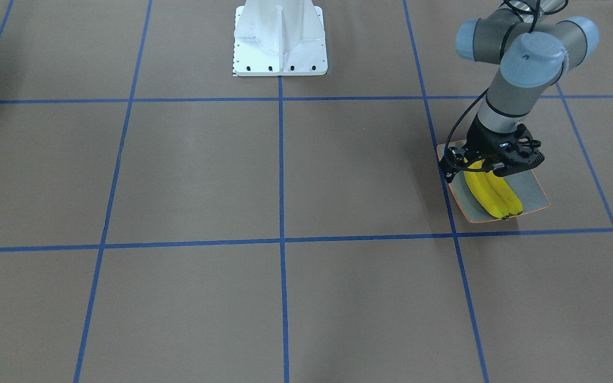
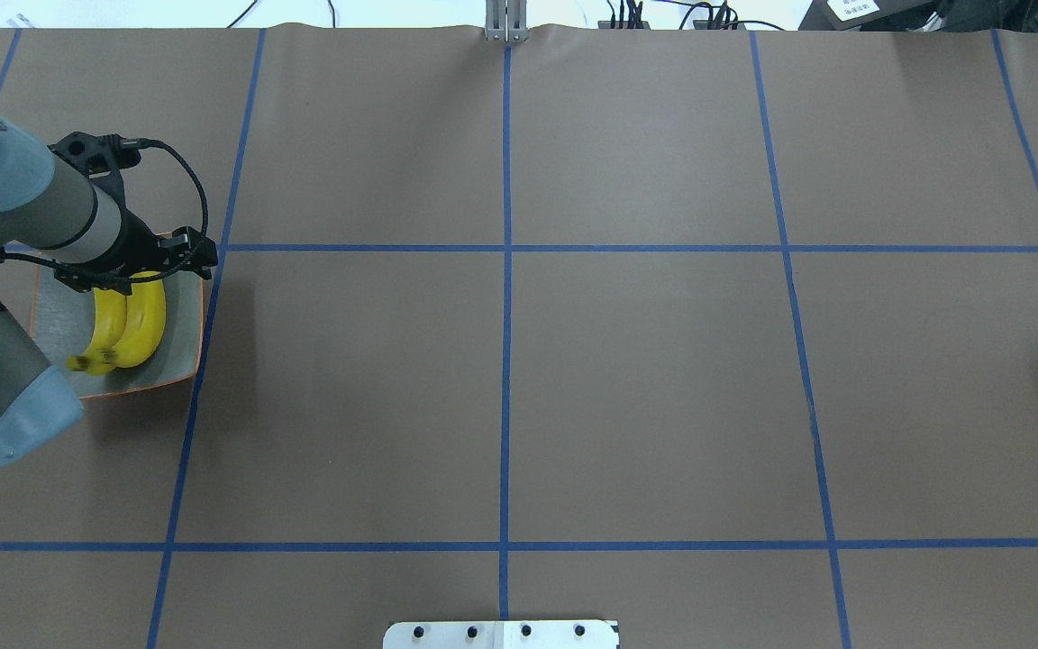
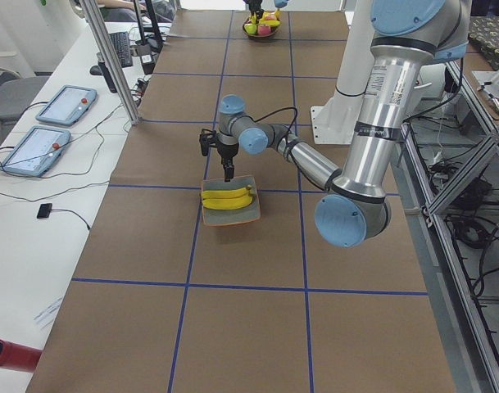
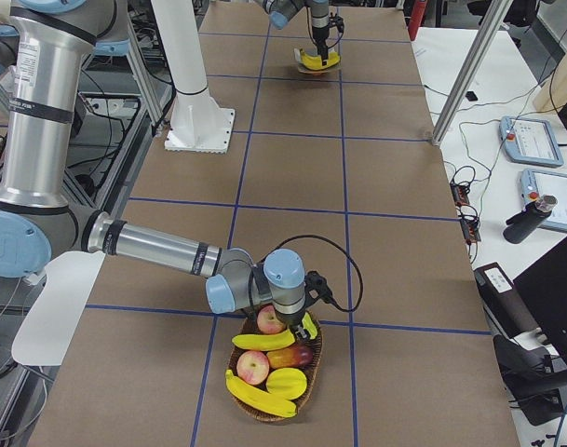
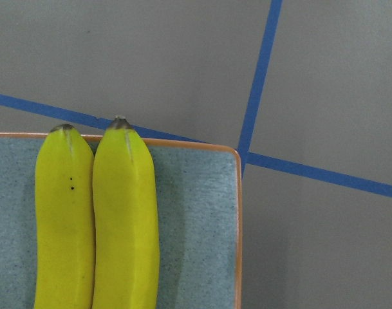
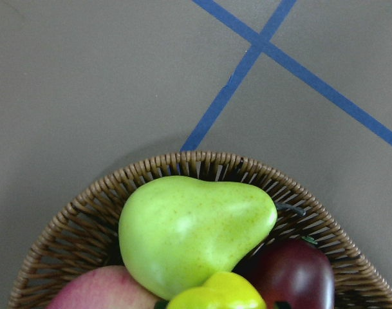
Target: Transfer all bananas from basket to plate
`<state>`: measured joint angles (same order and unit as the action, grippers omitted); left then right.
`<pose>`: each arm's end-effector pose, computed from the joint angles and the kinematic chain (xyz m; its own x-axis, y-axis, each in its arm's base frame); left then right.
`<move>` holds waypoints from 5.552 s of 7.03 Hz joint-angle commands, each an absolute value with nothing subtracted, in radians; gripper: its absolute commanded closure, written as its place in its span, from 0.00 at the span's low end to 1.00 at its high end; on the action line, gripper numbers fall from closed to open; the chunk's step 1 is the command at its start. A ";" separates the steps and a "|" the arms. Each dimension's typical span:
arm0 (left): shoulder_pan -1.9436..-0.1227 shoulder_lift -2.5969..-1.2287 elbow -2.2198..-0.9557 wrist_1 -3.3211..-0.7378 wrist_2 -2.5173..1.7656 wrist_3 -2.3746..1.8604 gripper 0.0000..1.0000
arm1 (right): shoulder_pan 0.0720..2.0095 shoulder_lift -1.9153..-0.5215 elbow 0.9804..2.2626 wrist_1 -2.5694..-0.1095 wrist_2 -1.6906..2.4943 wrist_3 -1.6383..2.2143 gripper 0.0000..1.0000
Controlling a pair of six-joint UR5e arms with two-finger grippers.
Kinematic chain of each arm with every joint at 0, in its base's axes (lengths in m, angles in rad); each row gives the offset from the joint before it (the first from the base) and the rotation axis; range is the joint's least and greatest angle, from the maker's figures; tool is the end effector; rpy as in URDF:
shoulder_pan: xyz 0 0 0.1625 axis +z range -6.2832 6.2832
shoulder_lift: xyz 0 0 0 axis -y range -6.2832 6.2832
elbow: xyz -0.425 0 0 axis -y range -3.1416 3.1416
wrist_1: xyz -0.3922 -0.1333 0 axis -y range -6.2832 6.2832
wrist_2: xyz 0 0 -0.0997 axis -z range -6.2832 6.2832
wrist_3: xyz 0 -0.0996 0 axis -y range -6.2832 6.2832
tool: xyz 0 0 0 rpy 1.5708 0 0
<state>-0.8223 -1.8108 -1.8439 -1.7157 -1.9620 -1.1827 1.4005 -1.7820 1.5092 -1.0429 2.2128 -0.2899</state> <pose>0.3234 -0.4883 0.3947 0.6947 -0.2339 -0.6802 0.2763 0.9599 -0.0478 0.0039 -0.4118 0.7358 0.6850 -0.5454 0.4831 0.3755 0.8325 0.4074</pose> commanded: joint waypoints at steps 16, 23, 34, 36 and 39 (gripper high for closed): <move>-0.810 -1.813 -1.844 -1.717 -1.965 -1.184 0.00 | 1.569 -1.773 1.622 -1.186 2.311 -0.298 1.00; -0.802 -1.948 -1.844 -1.720 -1.973 -1.189 0.00 | 1.545 -1.452 1.769 -1.648 2.545 -0.082 1.00; -0.601 -2.069 -1.911 -2.322 -1.979 -1.678 0.00 | 0.932 -1.108 1.813 -1.124 2.458 1.064 1.00; -0.600 -2.075 -1.913 -2.352 -2.043 -1.727 0.00 | 0.871 -1.094 1.822 -1.059 2.428 1.091 1.00; -0.582 -2.088 -1.908 -2.421 -2.056 -1.842 0.00 | 0.833 -1.060 1.844 -1.051 2.427 1.091 1.00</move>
<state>-0.5927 -2.0861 -1.9094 -2.4058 -2.0518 -1.8205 0.8466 -1.0680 1.8360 -1.0568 2.4278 1.0906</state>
